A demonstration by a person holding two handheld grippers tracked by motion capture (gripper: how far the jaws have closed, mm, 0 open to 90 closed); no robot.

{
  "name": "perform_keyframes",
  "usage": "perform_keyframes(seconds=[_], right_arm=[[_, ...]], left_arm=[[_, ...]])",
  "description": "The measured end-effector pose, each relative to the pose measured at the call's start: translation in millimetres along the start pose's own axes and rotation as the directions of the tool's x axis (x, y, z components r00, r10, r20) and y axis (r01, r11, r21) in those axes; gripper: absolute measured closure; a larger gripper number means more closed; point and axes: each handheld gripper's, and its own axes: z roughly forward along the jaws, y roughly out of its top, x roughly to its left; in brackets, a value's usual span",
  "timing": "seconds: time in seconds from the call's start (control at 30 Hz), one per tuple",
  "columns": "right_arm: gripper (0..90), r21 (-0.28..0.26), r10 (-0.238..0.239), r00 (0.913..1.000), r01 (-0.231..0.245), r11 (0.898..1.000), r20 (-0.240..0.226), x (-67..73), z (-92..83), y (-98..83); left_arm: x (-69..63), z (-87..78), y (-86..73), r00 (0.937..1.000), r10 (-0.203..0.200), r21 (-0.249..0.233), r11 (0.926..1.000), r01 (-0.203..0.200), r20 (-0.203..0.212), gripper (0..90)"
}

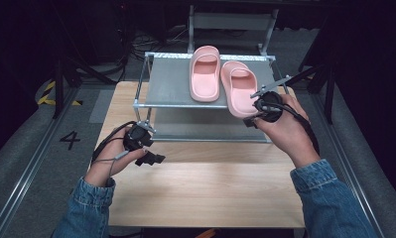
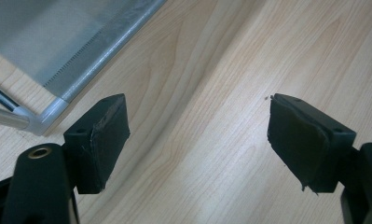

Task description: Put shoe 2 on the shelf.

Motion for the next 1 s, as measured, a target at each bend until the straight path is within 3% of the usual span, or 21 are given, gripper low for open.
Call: perform_keyframes(seconds=[0.13, 0.47, 1.0], right_arm=[[90.0, 0.007, -0.021, 0.9995, 0.021, 1.000, 0.024, -1.2, 4.0, 7.2], [90.0, 0.009, -0.007, 0.9993, 0.007, 1.000, 0.036, -11.1, 15.5, 19.4], [90.0, 0.041, 0.016, 0.9996, -0.017, 0.999, 0.022, -23.2, 37.7, 44.0]], left_arm=[[0.1, -0.3, 0.4, 1.0000, 0.002, 0.001, 1.0000, -0.002, 0.009, 21.6], [1.3, 1.4, -0.2, 0.9999, -0.004, -0.006, 1.0000, 0.004, 0.011, 21.5], [2.7, 1.4, 0.2, 0.9999, 0.003, 0.004, 1.0000, -0.003, 0.011, 21.6]])
